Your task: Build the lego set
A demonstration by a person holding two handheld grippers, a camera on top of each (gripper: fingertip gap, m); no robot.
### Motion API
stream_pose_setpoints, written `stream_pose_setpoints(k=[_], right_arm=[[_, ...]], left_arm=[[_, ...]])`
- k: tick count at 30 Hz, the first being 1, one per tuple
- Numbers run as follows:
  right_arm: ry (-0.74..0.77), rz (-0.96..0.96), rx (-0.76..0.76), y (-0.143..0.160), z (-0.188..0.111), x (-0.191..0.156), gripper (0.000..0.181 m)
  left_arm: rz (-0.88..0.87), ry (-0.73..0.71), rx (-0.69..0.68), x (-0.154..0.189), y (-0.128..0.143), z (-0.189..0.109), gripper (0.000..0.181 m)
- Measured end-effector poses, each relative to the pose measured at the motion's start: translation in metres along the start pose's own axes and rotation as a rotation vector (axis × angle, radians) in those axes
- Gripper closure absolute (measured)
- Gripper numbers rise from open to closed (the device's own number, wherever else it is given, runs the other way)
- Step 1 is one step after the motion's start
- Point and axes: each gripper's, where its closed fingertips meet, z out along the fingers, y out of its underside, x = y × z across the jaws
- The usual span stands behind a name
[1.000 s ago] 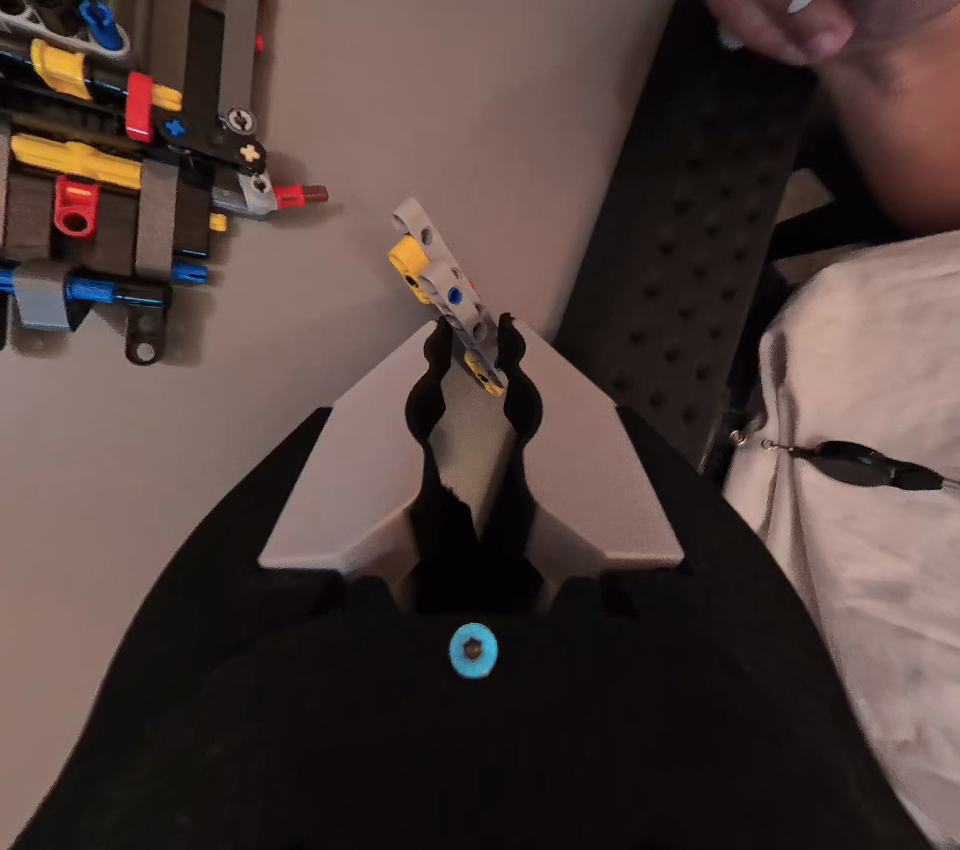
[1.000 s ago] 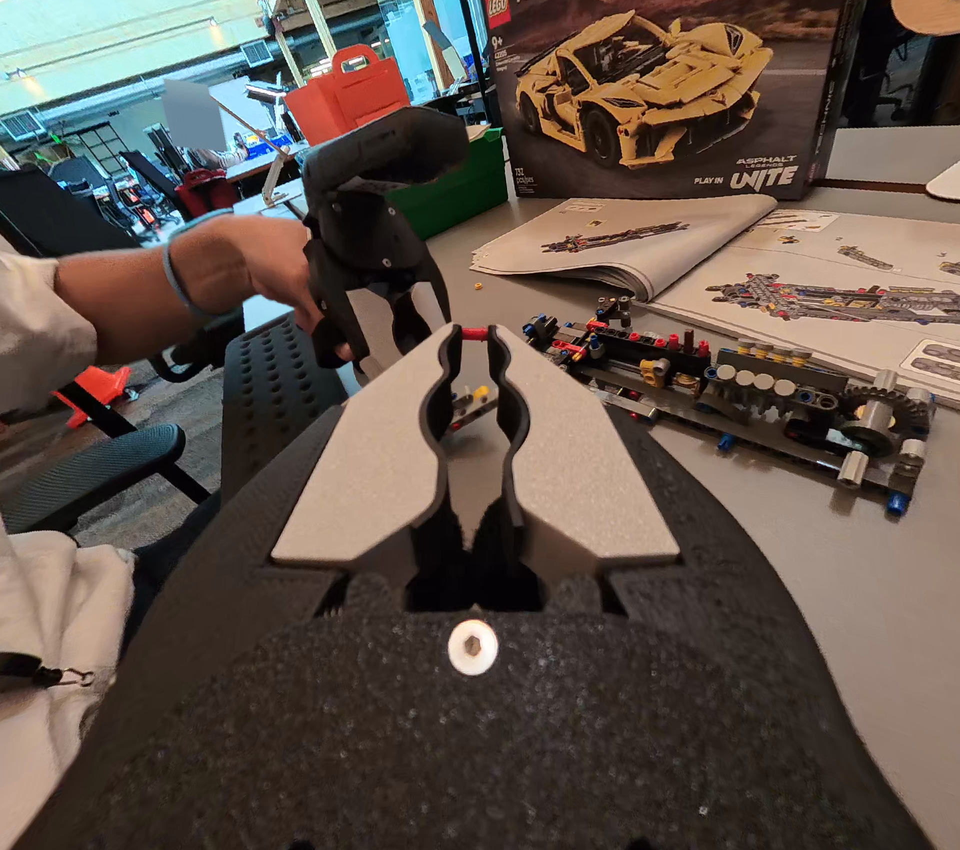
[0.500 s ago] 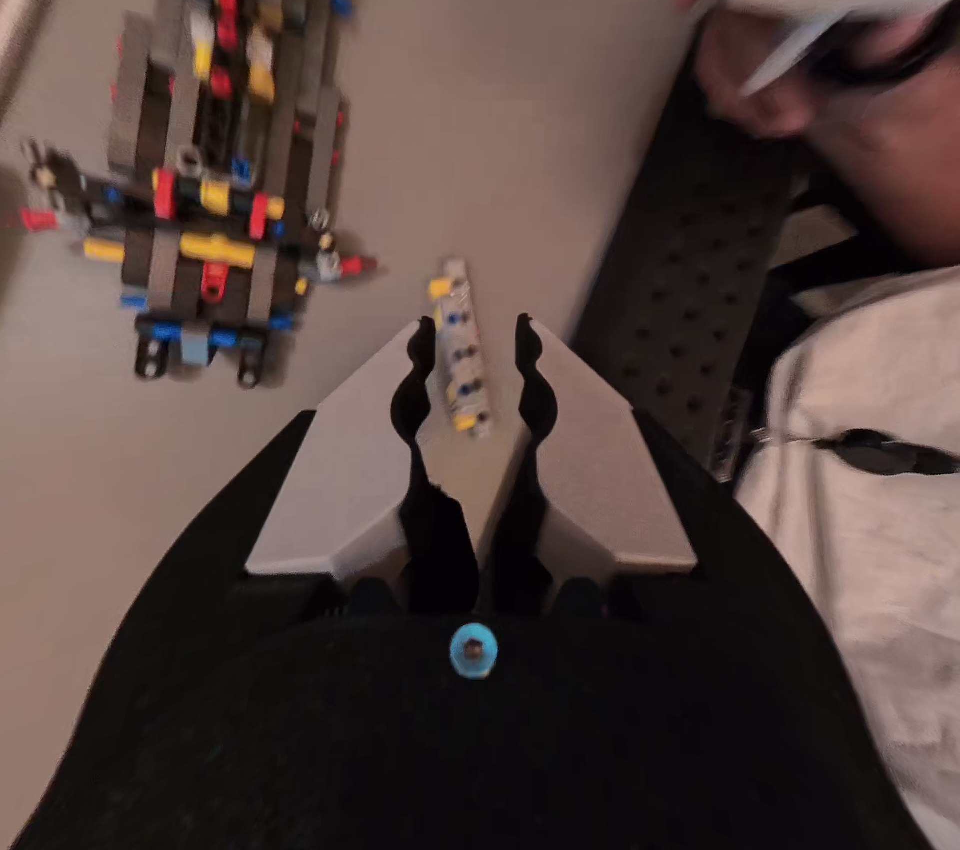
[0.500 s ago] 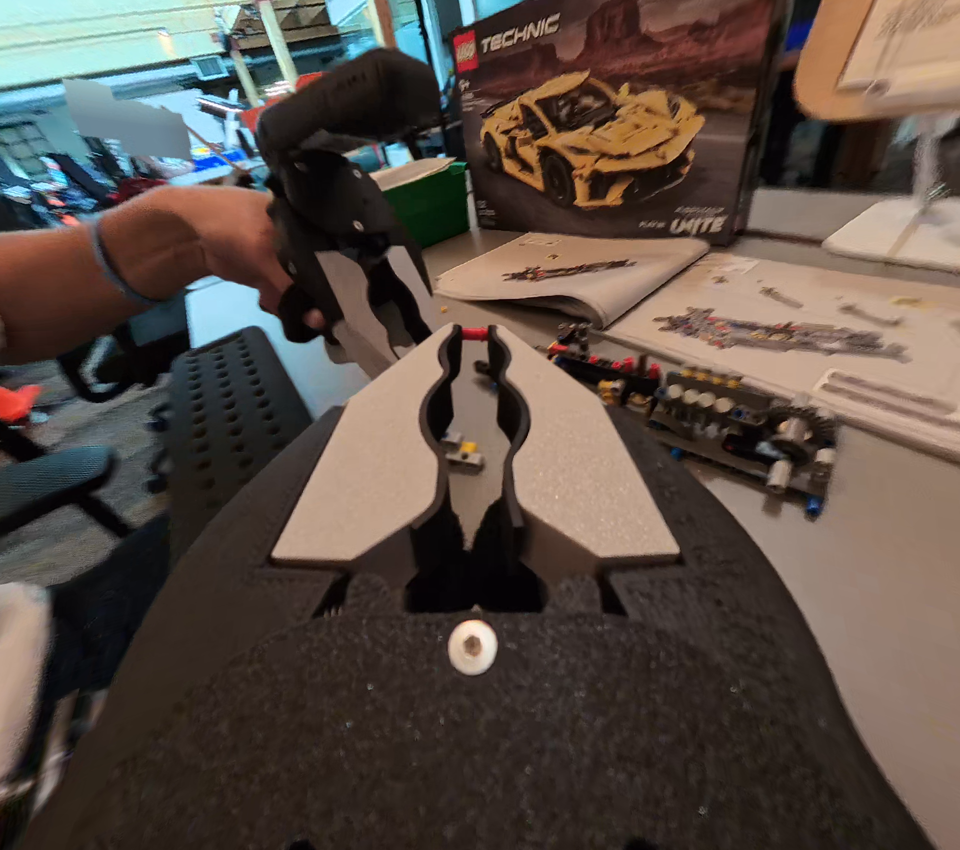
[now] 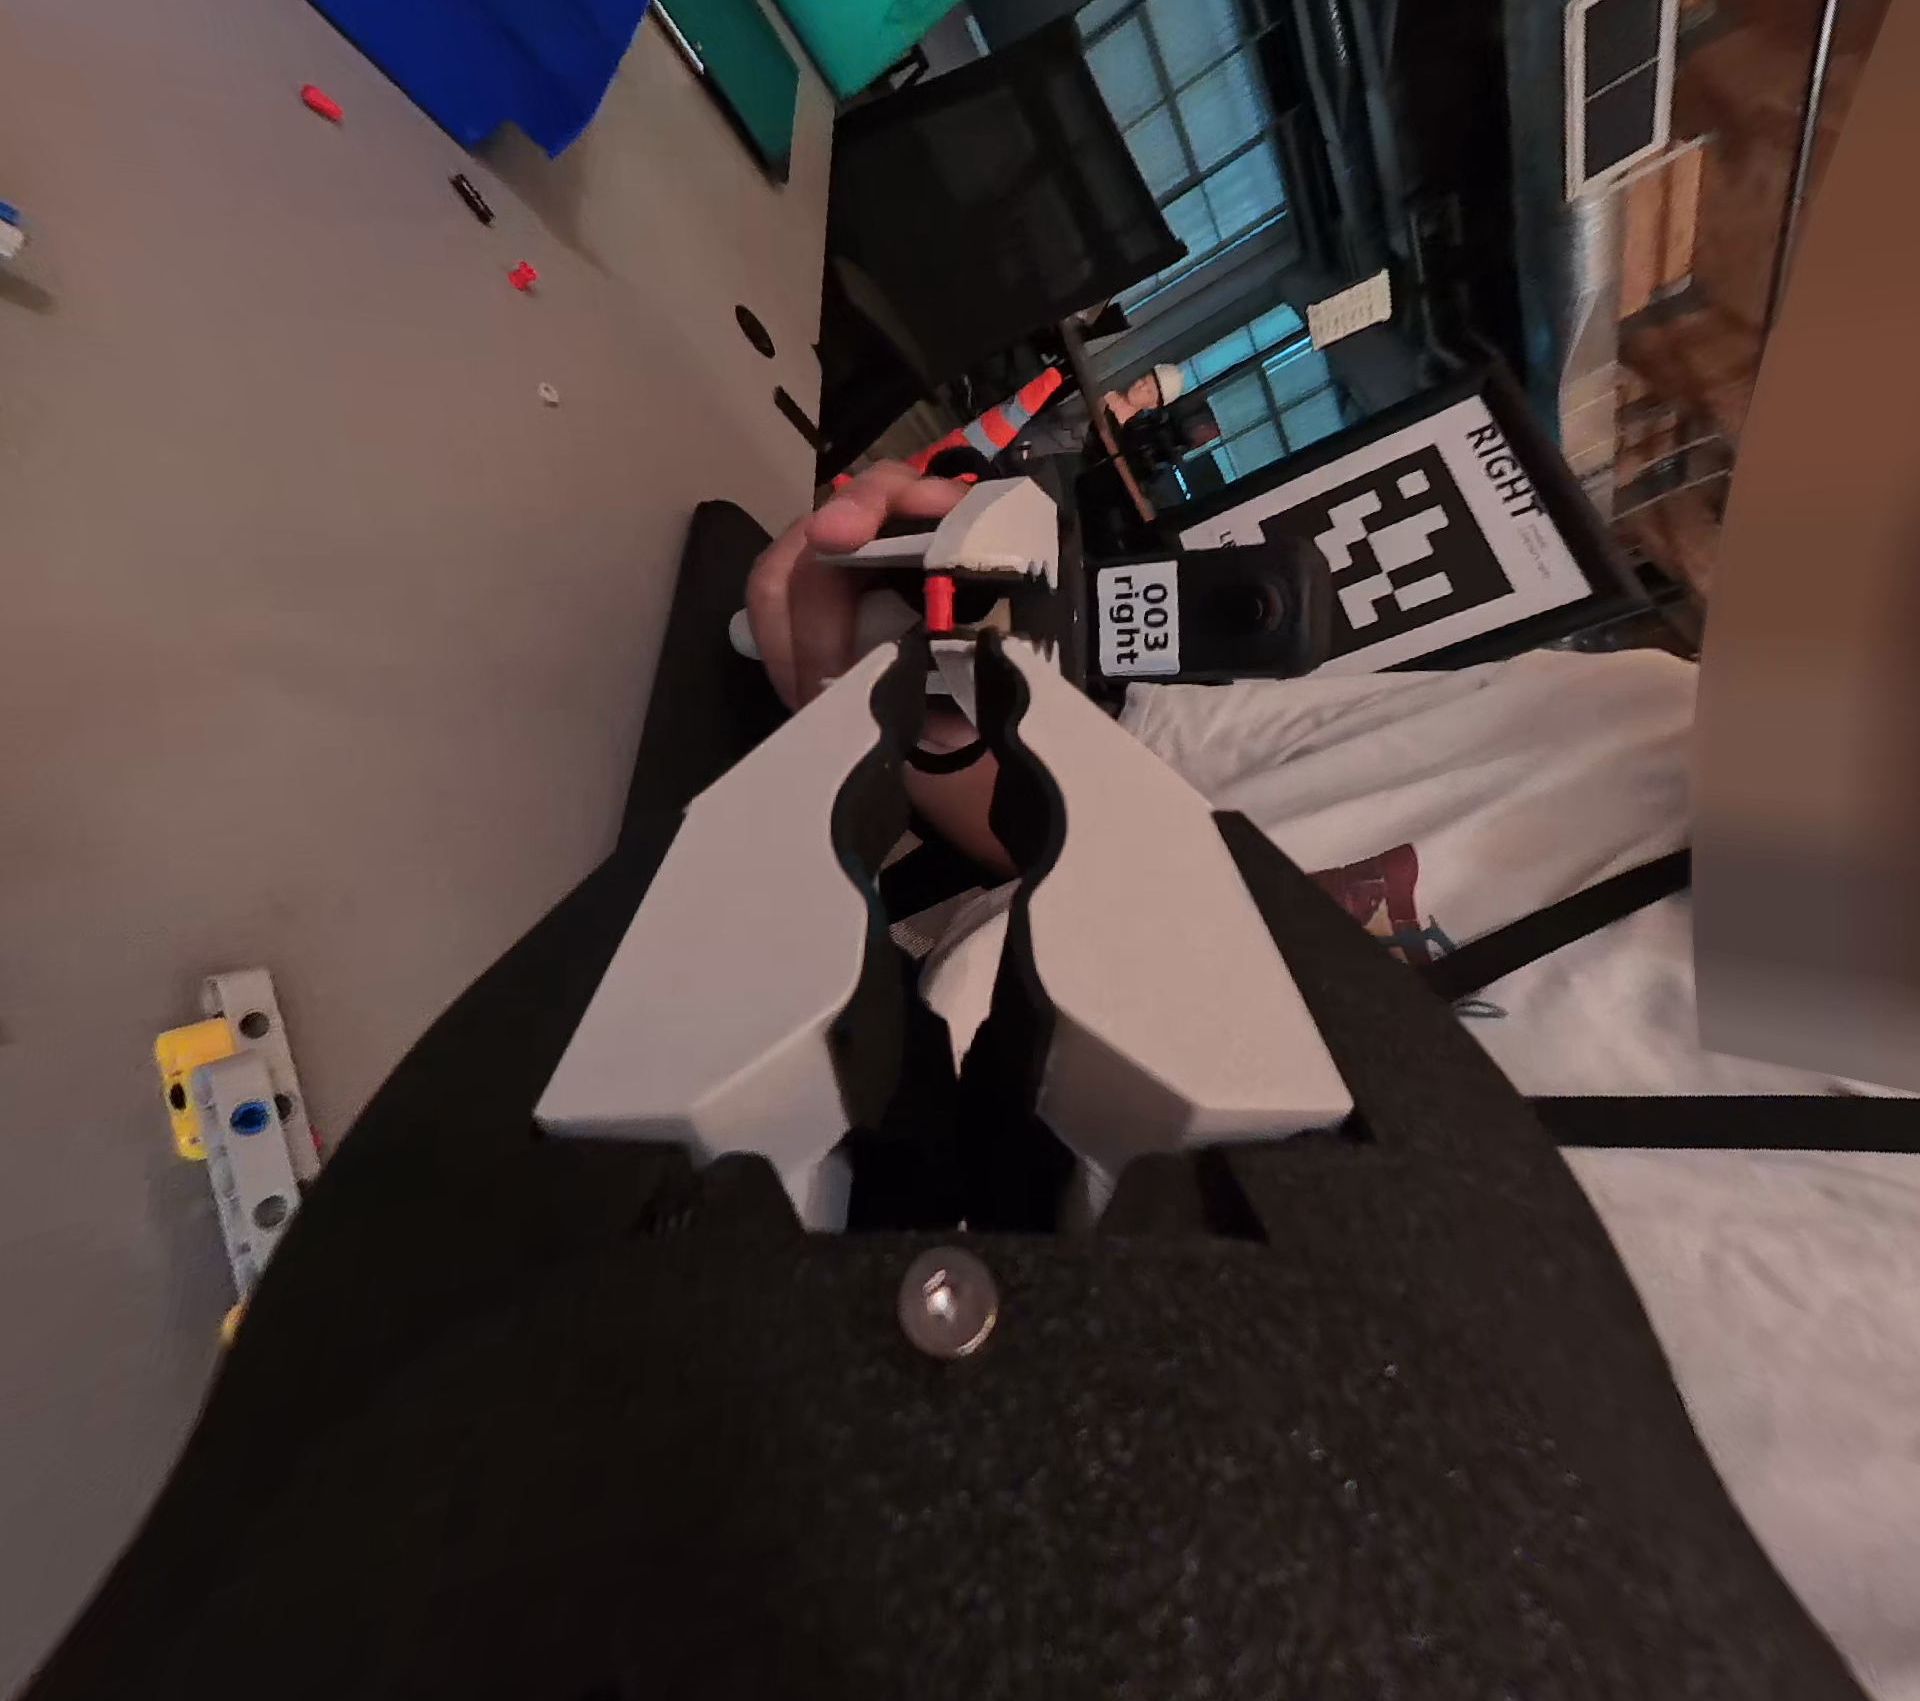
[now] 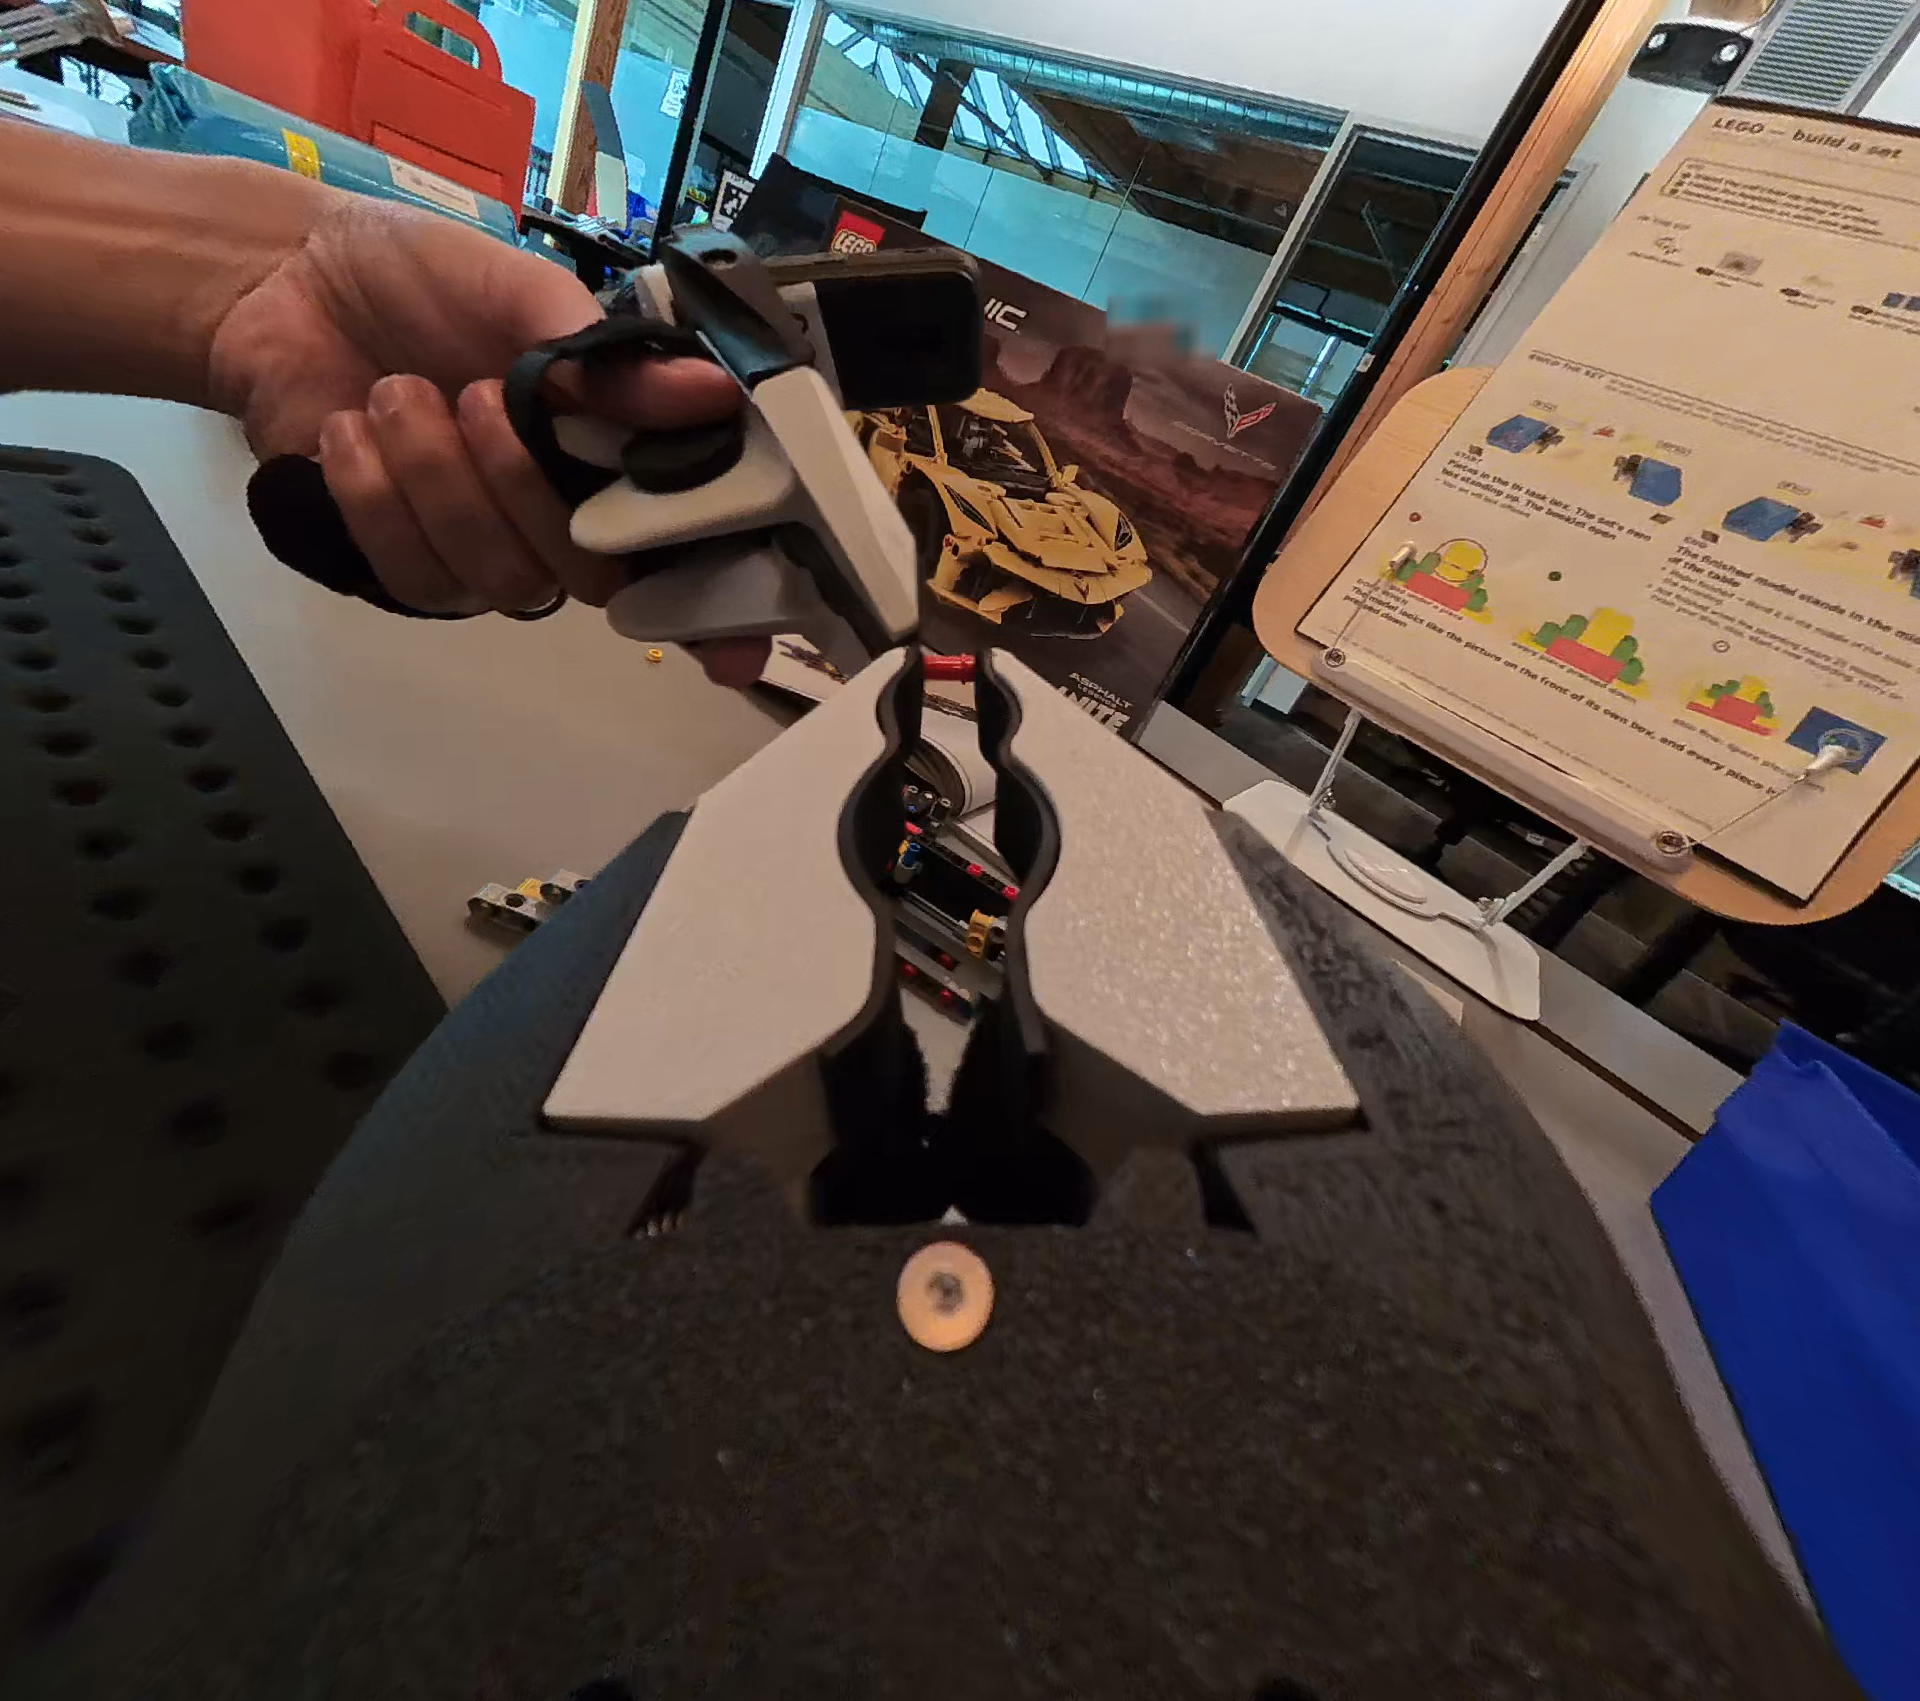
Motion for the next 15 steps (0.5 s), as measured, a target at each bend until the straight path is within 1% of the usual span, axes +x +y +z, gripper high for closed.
stream_pose_setpoints(k=[5, 12, 15], right_arm=[[-0.023, 0.006, 0.002, 0.001, 0.001, -0.003, 0.173], [-0.033, -0.055, -0.014, 0.003, 0.003, -0.011, 0.173], [-0.047, -0.052, -0.014, 0.003, 0.003, -0.013, 0.173]], left_arm=[[0.005, -0.005, -0.008, 0.000, 0.003, -0.001, 0.175], [0.001, -0.011, -0.011, -0.003, 0.003, -0.004, 0.174], [0.006, -0.011, -0.029, -0.004, 0.007, -0.003, 0.176]])
